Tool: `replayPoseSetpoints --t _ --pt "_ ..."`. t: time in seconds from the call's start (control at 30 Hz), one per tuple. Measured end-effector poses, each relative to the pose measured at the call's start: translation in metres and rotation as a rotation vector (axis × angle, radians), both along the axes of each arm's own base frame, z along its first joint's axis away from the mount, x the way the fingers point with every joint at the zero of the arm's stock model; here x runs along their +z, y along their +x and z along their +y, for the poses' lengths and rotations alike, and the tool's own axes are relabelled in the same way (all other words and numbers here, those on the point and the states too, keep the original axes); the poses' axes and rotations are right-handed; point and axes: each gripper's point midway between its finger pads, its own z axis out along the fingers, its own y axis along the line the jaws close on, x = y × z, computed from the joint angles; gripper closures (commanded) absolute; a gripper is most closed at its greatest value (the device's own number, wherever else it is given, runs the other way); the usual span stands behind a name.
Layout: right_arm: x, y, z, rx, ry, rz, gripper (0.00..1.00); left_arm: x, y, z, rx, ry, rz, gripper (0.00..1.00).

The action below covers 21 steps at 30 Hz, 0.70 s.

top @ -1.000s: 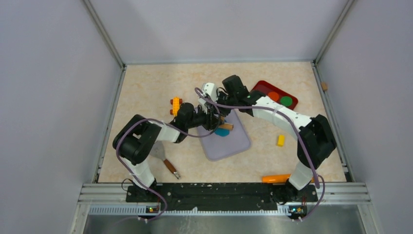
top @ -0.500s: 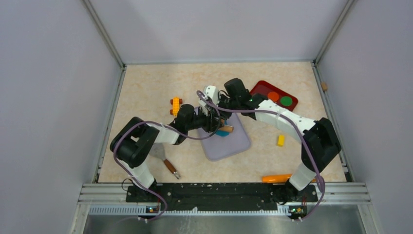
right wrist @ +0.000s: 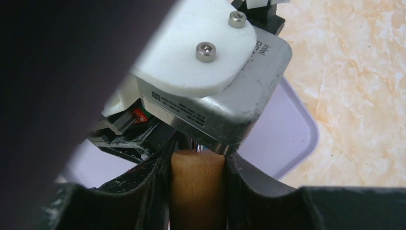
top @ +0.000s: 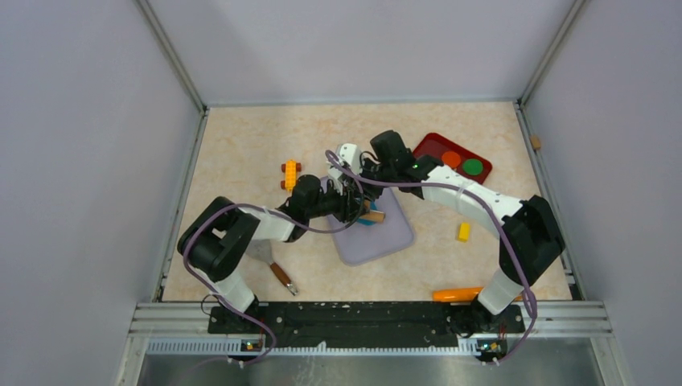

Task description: Roll out the dumpling wrappers from the dough

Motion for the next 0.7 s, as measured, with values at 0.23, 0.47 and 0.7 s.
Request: replayPoseSetpoints --t 0.23,0.47,0.7 --pt "-0.0012 -0.0048 0.0 0.01 0.002 0.015 1.0 -0.0008 -0.0056 0.0 -0.003 0.006 0.012 1.0" --pt "-0.0018 -0.0059 -0.0008 0.01 0.002 0.016 1.0 -0.0012 -0.0073 -0.0008 -0.007 0.008 0.017 1.0" --pt "-0.0021 -0.0072 -0.0012 0.012 0.002 0.021 1.0 -0.0015 -0.0094 -0.0012 -0.01 0.009 0.022 1.0"
